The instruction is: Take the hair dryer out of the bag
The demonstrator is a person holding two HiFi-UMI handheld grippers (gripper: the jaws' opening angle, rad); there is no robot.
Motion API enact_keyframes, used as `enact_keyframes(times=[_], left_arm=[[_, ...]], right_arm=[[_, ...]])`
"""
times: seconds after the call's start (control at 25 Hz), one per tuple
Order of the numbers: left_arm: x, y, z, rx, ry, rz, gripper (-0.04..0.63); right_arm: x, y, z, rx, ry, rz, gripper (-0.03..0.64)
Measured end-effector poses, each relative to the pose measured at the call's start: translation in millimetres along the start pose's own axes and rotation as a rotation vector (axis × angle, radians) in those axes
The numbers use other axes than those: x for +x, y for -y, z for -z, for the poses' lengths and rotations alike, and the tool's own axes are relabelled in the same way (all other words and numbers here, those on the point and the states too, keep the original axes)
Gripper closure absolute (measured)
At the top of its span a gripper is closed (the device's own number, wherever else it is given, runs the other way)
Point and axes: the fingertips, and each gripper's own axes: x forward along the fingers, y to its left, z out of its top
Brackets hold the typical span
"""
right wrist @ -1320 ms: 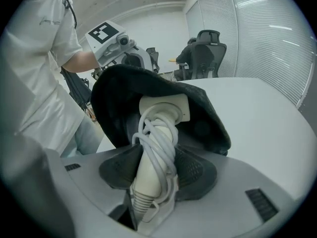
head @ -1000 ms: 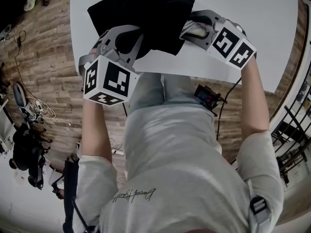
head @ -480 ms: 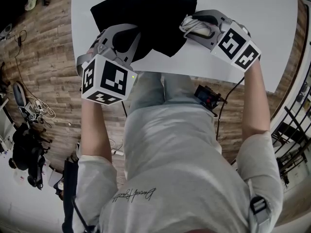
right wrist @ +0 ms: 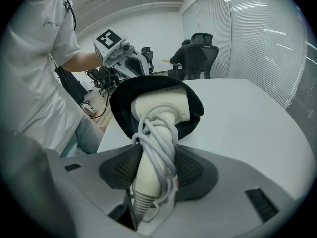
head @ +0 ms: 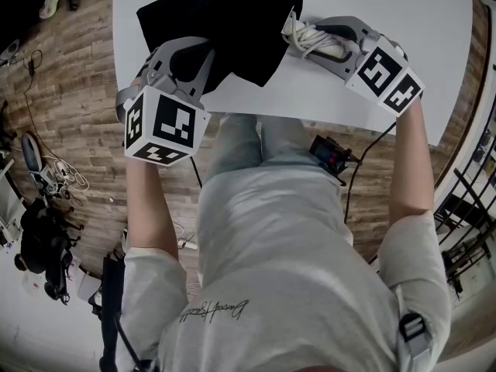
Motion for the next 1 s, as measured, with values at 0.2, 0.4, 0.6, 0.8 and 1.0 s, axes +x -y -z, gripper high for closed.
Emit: enact_keyframes(times=[0.2,0.4,0.6,0.8,1.0], left_arm=[[1.7,-1.3,-0.8,-0.004,0.002,-0.003,0.575],[5.9,-3.7,-0.7,-0.011,0.005,-0.007,0.575],[5.1,-2.8,0.5,-0.008,0.001,-0.01,0.575],[8.6,-3.1,2.2,-0.005,-0.001,0.0,0.575],[11.7,-8.5,7.6,-0.004,-0.005,0.003,0.575]], right_arm=[[2.2,-5.5,1.8,0.016,0.009,-0.015,0.4],[8.5,-6.9,1.6,0.051,0.036,-0.032,0.4],[4.4,-14.5,6.8,0.084,0.043,-0.034,0.4],[4.9,-19.7,13.9,0.116,0.04,-0.038,0.4],[5.0,-19.6,16.7,0.134,0.039,-0.028,0.4]])
